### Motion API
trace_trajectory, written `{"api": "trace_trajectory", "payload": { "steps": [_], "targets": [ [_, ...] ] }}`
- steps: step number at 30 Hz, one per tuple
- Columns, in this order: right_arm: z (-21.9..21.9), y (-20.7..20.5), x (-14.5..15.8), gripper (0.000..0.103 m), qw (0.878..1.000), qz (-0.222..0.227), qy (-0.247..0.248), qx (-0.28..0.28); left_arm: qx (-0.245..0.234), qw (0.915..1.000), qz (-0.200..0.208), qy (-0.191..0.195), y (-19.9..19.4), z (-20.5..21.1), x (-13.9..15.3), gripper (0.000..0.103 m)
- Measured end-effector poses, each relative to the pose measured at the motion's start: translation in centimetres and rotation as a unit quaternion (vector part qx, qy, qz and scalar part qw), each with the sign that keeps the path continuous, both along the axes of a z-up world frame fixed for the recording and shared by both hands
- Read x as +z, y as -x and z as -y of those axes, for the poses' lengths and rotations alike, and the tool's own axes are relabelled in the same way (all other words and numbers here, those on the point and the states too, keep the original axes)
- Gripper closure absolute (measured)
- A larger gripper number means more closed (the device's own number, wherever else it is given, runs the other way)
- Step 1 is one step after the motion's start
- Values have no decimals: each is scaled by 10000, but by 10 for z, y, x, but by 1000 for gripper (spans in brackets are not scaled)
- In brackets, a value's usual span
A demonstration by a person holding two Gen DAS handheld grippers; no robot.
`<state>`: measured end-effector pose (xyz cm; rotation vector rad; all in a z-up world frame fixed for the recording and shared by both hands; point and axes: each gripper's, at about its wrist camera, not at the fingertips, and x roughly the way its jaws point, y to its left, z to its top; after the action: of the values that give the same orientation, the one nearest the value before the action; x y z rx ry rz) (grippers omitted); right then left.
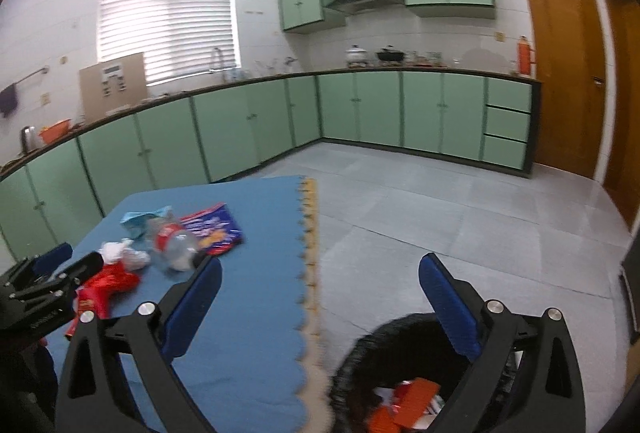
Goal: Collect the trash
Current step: 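Move both grippers back over the table, then grasp the red envelope with the left gripper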
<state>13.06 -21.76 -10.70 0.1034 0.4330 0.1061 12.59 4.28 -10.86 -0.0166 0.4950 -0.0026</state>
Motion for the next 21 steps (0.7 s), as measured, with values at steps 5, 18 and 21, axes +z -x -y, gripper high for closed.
{"api": "trace_trajectory", "payload": {
  "steps": [5, 18, 21],
  "targets": [
    [-39, -5, -10, 6, 9992, -69, 66, 387, 493, 9985, -222, -58, 9, -42, -11, 26],
    [-79, -5, -22, 6, 9962, -180, 312, 794, 914, 9907, -962, 312, 10, -90, -60, 27],
    [-82, -5, -22, 6, 9958, -177, 350, 823, 866, 9887, -1121, 497, 8, -93, -70, 24]
  ]
}}
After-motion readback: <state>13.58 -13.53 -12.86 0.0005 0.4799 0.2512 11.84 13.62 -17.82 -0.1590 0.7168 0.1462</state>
